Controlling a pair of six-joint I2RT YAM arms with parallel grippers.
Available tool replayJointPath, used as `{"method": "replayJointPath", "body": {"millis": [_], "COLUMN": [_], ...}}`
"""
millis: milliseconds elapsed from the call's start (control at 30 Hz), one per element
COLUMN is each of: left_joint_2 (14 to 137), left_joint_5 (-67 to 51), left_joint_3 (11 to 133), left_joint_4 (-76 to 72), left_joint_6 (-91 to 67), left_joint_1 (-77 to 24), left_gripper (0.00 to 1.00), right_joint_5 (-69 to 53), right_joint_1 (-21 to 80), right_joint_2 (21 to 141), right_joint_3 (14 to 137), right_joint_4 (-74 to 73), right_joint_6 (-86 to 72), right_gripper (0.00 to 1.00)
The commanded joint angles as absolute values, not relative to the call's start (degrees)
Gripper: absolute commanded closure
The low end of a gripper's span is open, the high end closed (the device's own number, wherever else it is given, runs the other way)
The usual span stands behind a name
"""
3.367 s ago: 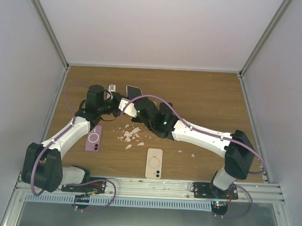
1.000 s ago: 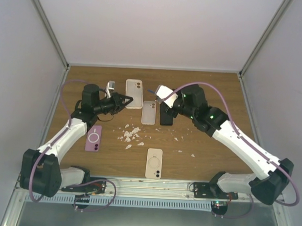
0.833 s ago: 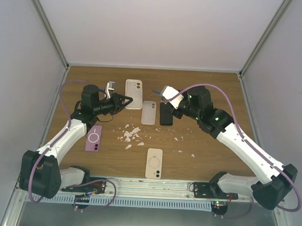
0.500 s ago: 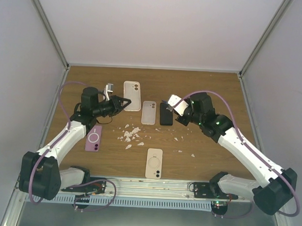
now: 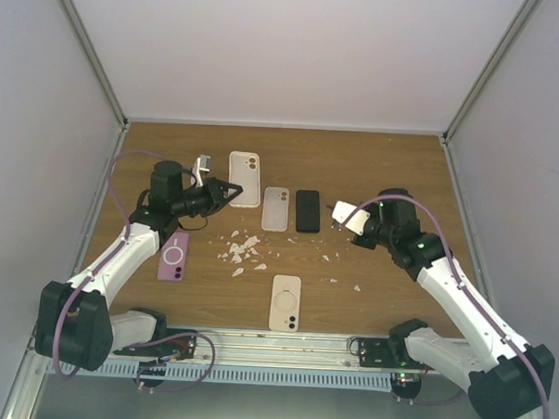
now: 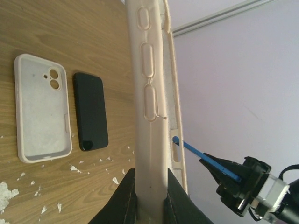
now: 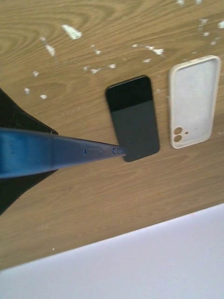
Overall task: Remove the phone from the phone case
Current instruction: Place the phone at the center of the board.
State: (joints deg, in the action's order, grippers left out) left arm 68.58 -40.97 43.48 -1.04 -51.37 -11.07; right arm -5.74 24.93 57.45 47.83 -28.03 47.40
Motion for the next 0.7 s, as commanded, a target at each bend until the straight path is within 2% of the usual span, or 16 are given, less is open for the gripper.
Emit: {"method": "replayJointPath", "body": {"millis": [0, 267, 500, 667], "left_joint_2": [69.71, 75.05, 78.10, 79.90], "left_joint_5": [-42.92, -49.23, -51.77, -57.75], "left_joint_3": [47.96, 55.90, 61.33, 62.56], "left_joint_4": [-0.88, 5.70, 11.76, 12.01], "left_joint_6": [-47.80, -40.57, -36.21, -36.66], "left_joint_1": [-10.66, -10.48, -8.16, -5.35], "left_gripper": [1.00, 1.00, 1.00, 1.00], "right_joint_5": [-9.36, -17.46, -17.62, -14.99], "right_joint_1": [21.18, 13.53, 11.62, 11.41], "right_joint_2": [54.98, 58.42, 61.14, 64.41], "right_joint_3": [45.48, 43.07, 35.01, 31.41], "right_joint_4": [-21.86, -13.14, 1.29, 9.64], "right_joint_6": [59.52, 69.46, 77.16, 79.71], "right_gripper": [1.00, 1.00, 0.99, 0.98]}}
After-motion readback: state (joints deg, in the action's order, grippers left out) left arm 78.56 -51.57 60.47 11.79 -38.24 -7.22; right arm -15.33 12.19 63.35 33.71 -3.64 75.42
